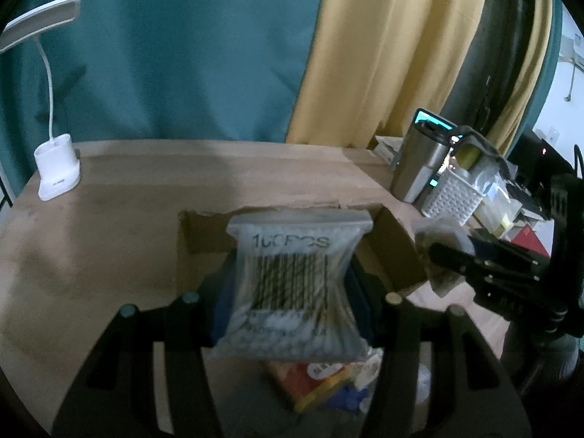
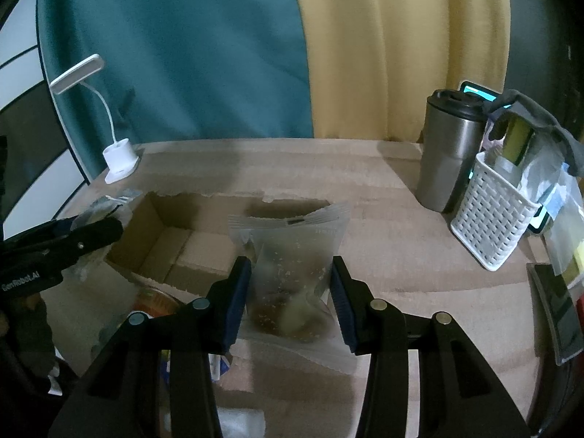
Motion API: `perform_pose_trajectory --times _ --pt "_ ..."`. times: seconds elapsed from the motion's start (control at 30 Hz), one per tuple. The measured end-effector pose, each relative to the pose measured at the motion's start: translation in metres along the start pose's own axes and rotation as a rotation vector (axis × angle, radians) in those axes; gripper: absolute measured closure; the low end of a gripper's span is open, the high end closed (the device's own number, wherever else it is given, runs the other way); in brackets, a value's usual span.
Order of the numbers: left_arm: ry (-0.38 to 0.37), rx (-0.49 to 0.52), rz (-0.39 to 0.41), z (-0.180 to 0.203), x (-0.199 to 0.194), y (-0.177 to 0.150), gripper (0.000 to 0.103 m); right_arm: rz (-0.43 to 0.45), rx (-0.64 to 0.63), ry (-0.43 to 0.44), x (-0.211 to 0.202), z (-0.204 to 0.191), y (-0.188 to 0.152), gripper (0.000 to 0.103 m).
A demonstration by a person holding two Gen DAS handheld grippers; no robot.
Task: Organize objects
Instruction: 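Carry the swab bag with left gripper into the box while right carries the food bag in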
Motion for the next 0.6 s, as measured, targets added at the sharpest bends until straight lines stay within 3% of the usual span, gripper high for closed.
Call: perform_pose_trajectory --times 0.6 --pt "-0.007 -0.014 -0.037 -0.003 0.033 0.009 0.047 -0.049 -0.007 0.018 0.037 0.000 0.014 0.057"
Point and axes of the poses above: each gripper's, at about its wrist camera, not at the fingertips, and x roughly the way its jaws point, z to its right, y to its top, the point moved 3 cm from there along x, roughly the way its jaws point, and after that the axes turned 6 degrees about y, right-handed, at the moved point
